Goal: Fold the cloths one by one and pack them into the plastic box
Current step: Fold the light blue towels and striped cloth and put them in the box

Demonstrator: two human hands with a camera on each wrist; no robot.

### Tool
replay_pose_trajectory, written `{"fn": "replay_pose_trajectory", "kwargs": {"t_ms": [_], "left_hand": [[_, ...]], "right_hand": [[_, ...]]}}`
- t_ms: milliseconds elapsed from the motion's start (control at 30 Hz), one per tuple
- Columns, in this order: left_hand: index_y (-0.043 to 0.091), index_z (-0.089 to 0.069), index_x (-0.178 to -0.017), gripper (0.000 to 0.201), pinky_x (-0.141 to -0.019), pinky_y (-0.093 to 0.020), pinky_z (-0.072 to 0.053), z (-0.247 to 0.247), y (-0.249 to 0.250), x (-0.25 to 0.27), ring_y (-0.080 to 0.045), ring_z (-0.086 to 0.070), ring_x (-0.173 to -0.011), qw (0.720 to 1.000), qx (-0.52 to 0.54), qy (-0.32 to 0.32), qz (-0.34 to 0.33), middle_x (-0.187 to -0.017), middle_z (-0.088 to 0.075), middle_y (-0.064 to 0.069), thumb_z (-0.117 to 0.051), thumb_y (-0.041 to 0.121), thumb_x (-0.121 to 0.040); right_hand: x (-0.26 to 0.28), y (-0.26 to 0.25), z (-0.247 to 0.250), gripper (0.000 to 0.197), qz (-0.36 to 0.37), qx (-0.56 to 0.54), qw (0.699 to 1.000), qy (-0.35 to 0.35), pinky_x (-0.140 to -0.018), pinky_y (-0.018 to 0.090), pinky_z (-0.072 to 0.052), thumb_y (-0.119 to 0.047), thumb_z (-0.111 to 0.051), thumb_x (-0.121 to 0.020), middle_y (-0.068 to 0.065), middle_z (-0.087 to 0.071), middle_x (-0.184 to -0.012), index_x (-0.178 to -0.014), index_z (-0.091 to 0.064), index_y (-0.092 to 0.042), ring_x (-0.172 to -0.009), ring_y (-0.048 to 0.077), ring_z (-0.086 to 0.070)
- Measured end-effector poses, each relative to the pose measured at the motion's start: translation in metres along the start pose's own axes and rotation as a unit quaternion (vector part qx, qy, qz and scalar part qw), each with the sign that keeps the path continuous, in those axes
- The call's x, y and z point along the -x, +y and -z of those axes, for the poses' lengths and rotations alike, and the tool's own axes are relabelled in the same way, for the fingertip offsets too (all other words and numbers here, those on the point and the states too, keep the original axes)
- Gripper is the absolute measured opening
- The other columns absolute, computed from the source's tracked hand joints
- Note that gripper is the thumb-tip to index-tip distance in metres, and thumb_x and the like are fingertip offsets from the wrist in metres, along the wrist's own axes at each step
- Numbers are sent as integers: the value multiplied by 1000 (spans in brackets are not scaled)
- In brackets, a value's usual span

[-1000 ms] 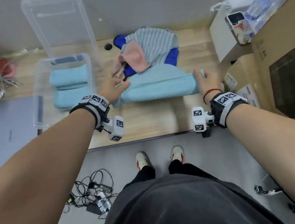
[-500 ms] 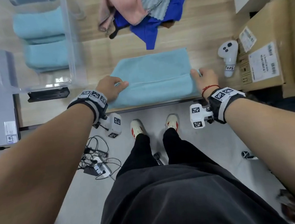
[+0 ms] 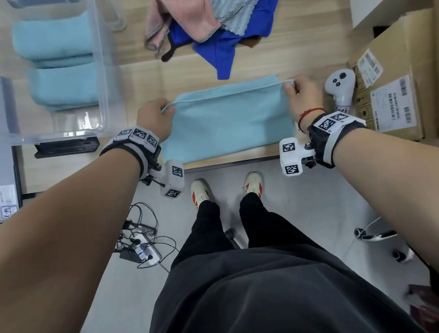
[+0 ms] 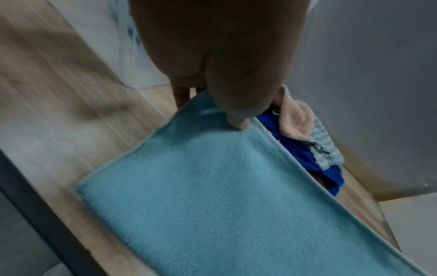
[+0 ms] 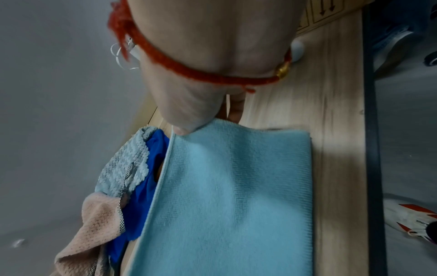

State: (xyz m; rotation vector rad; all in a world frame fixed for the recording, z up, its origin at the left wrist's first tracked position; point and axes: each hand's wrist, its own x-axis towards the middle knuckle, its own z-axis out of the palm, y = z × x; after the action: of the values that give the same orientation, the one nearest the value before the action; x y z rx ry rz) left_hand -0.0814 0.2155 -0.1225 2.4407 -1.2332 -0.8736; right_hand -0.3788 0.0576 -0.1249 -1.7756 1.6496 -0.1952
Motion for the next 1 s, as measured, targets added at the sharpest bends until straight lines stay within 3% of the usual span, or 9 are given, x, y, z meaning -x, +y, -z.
{"fn": "replay_pose_trajectory", "kwargs": {"t_ms": [167, 300, 367, 433, 567, 667, 800, 900, 1000], "left_hand": [[9, -66, -106, 25, -71, -28, -36, -2, -7, -12, -31, -58, -94, 999, -20, 6, 46, -100, -66, -12, -46, 22, -98], [10, -63, -107, 25, -72, -29, -38, -8, -6, -23, -30, -58, -93, 997, -4, -35, 73, -96, -63, -7, -49, 28, -96], [11, -60, -111, 29, -75, -29, -40, -11, -5, -29, -26, -57, -93, 995, 11, -60, 76, -101, -61, -6, -56, 33, -93], [12, -56, -112, 36, -77, -30, -42, -13, -4, -33, -22, -55, -90, 993, 31, -87, 72, -102, -58, -3, -68, 34, -85], [22, -51, -95, 39, -69, -30, -48, -13, 2, -37, -20, -56, -79, 981, 98, -159, 61, -94, -59, -1, -82, 22, -72], [24, -48, -85, 39, -66, -29, -48, -11, 10, -39, -20, -55, -77, 971, 121, -204, 29, -93, -60, -2, -82, 15, -70], [23, -49, -89, 31, -73, -30, -40, -8, 12, -41, -20, -52, -85, 994, 16, -100, 33, -95, -56, 1, -76, 27, -74], [32, -51, -87, 22, -88, -39, -40, -3, 5, -43, -21, -53, -93, 995, -54, -20, 77, -99, -57, 5, -69, 37, -77], [33, -59, -85, 13, -92, -41, -33, 0, 2, -43, -23, -48, -111, 990, -79, 16, 118, -115, -52, -2, -69, 38, -79]], "right_hand": [[-22, -4, -11, 28, 3, 10, 1000, -16, -65, 24, -29, -22, -45, -99, 19, -66, -104, -112, -62, -3, -90, 29, -57], [-46, 0, -25, 30, -22, 61, 997, -39, -76, 26, -39, -31, -47, -95, 17, -63, -110, -111, -63, -11, -97, 32, -60], [-54, 4, -31, 23, -38, 97, 993, -51, -81, 31, -43, -35, -48, -93, 18, -61, -109, -100, -60, -16, -94, 33, -59], [-59, 4, -34, 18, -46, 115, 991, -54, -75, 33, -44, -34, -50, -92, 17, -56, -98, -88, -51, -17, -82, 30, -53], [-58, 4, -36, 34, -58, 134, 988, -47, -65, 29, -29, -26, -50, -94, 5, -43, -67, -66, -37, -12, -75, 24, -44], [-55, 6, -37, 38, -64, 146, 986, -46, -59, 29, -27, -23, -49, -94, 3, -37, -64, -62, -29, -16, -73, 24, -42], [-56, 13, -39, 26, -72, 152, 984, -54, -63, 29, -31, -25, -48, -94, 11, -46, -91, -74, -40, -11, -76, 26, -46], [-57, 16, -40, 18, -70, 154, 984, -61, -67, 28, -31, -27, -48, -94, 8, -43, -97, -82, -41, -16, -80, 24, -45], [-58, 16, -41, 13, -69, 152, 984, -61, -67, 27, -31, -28, -48, -94, 8, -44, -99, -84, -46, -20, -80, 24, -45]]}}
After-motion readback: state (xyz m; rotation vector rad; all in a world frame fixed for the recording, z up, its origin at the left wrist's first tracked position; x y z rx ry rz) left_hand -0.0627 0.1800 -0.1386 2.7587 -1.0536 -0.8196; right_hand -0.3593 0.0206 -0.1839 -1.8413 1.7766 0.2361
